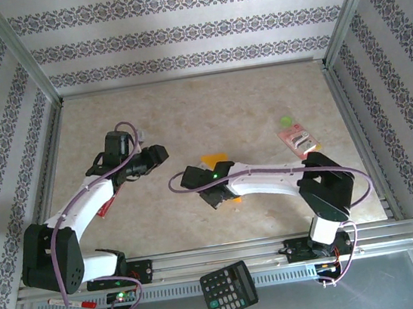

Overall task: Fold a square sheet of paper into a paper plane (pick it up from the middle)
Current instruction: Turn over the paper at the center of the table.

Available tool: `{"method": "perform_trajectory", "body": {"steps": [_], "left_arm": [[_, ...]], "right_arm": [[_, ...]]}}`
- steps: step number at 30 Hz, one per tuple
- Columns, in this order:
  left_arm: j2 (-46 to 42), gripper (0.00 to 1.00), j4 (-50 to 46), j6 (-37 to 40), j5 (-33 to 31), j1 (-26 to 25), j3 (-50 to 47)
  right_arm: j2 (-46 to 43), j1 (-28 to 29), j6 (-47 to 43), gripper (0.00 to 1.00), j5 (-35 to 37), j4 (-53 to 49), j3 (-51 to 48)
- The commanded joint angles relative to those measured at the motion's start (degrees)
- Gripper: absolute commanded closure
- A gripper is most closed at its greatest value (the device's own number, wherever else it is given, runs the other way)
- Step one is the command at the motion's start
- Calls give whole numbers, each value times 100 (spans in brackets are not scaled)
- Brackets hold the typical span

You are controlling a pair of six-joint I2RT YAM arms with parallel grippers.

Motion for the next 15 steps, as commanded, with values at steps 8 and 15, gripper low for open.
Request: {"method": "perform_trajectory", "body": {"steps": [8, 15], "left_arm": [[730, 62, 462, -452, 847, -193, 301], [1710, 75, 1306, -909, 1148, -520, 417]], "right_arm": [[-282, -32, 390, 100, -1744, 1562, -632], [-686, -89, 625, 100, -2161, 2290, -1286]]}}
